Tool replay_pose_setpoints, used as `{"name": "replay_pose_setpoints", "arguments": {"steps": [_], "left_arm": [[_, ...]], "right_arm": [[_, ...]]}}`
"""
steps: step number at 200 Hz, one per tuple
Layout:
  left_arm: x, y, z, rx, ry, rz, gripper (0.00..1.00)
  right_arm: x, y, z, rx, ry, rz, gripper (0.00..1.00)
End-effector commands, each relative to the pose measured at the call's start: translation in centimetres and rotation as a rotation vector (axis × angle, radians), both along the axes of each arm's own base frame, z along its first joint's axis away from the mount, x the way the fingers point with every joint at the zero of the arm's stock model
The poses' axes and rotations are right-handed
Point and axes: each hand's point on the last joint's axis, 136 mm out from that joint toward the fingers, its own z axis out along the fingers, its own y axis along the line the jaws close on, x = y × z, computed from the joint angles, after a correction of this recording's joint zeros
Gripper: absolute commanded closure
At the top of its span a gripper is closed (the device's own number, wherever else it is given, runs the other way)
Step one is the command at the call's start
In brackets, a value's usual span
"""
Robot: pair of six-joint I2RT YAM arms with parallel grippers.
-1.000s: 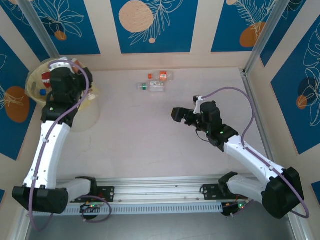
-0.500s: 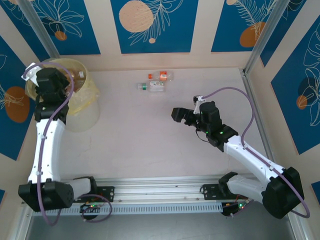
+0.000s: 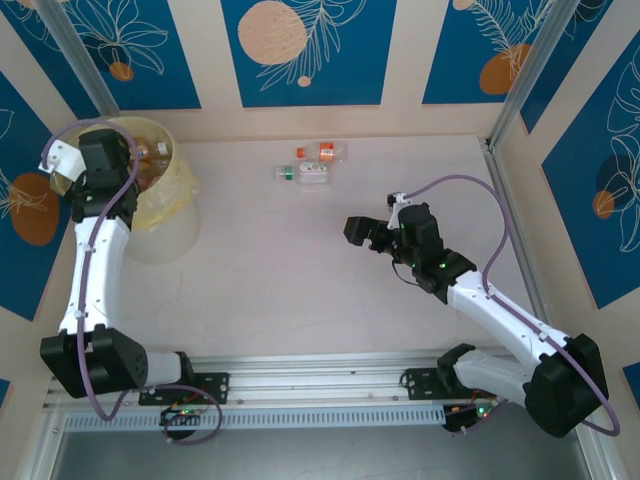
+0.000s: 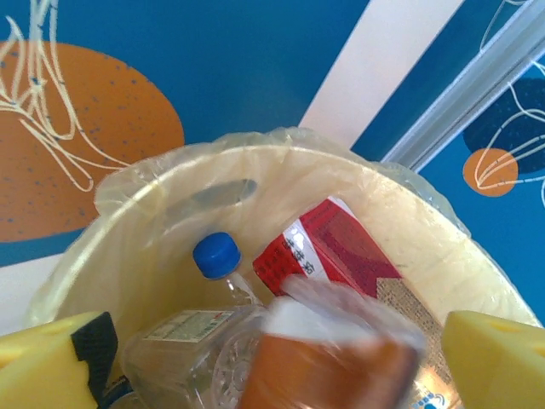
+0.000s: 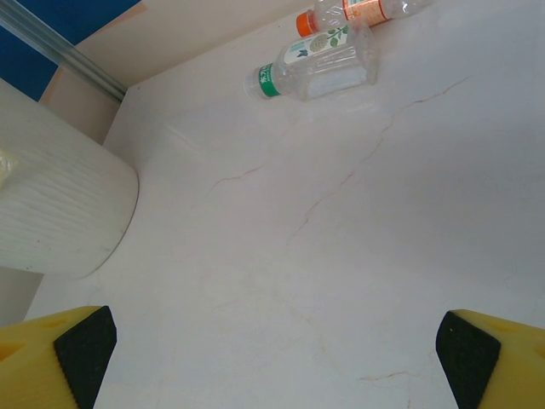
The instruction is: Put the plastic bottles in the bin
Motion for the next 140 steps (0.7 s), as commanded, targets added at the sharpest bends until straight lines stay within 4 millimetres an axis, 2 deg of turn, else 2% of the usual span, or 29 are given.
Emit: {"name": "replay_pose_setpoints", "arguments": {"steps": [1, 42, 80, 93, 120, 140], "left_arm": [[-0.9, 0.3, 1.4, 0.003, -0.001, 0.012, 0.00], [1.4, -2.3, 3.6, 0.013, -0.035, -0.208, 0.00], [4.4, -3.1, 4.1, 0.054, 0.058, -0.323, 0.00], [5.4, -3.1, 3.2, 0.026, 0.102, -0.328, 0.00], [6.2, -2.2, -1.5, -0.068, 0.167, -0.273, 0.00], [7.4, -3.1, -4.8, -0.157, 0.169, -0.322, 0.00]], "right_arm": [[0.3, 0.2, 0.9, -0.007, -0.022, 0.000, 0.01], [0.5, 0.5, 0.6, -0.003, -0.008, 0.006, 0.01], [0.5, 0.7, 0.6, -0.006, -0.004, 0.013, 0.01], [0.5, 0.6, 0.4, -0.011, -0.002, 0.010, 0.01], [0.3, 0.4, 0.2, -0.013, 0.003, 0.003, 0.01], [0.1, 0.3, 0.0, -0.022, 0.009, 0.001, 0.01]]}}
